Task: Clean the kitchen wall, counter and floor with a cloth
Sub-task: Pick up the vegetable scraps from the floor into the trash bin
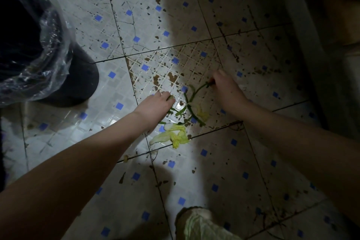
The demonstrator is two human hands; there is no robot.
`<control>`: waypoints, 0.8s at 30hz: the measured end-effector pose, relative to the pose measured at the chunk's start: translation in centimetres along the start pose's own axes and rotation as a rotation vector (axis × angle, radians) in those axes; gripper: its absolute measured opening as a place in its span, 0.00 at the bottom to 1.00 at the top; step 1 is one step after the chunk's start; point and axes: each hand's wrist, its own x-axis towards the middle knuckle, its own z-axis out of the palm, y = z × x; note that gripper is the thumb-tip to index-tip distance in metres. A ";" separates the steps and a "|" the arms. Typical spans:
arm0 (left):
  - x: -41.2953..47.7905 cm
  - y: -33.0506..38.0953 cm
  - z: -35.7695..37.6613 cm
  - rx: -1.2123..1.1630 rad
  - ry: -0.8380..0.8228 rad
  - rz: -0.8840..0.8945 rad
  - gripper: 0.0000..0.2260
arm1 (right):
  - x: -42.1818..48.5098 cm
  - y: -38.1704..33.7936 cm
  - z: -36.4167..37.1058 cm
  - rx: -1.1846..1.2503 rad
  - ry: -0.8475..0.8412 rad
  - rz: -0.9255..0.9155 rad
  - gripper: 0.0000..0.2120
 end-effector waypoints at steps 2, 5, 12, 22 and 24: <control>0.0 0.0 -0.1 -0.037 0.016 0.023 0.21 | 0.1 -0.3 0.2 0.012 0.003 -0.011 0.12; -0.2 0.0 -0.4 -0.088 -0.005 0.029 0.16 | 0.2 -0.4 0.2 0.024 0.010 -0.033 0.13; -0.7 0.2 -1.2 -0.128 -0.059 0.024 0.17 | 0.2 -0.5 0.4 0.009 0.006 -0.041 0.12; -2.3 -1.0 -4.3 -0.042 0.089 -0.079 0.20 | -0.2 -2.7 -1.0 -0.013 0.088 -0.074 0.11; -3.0 -1.2 -5.3 -0.014 0.118 -0.092 0.21 | -0.1 -3.4 -1.6 -0.013 0.107 -0.081 0.11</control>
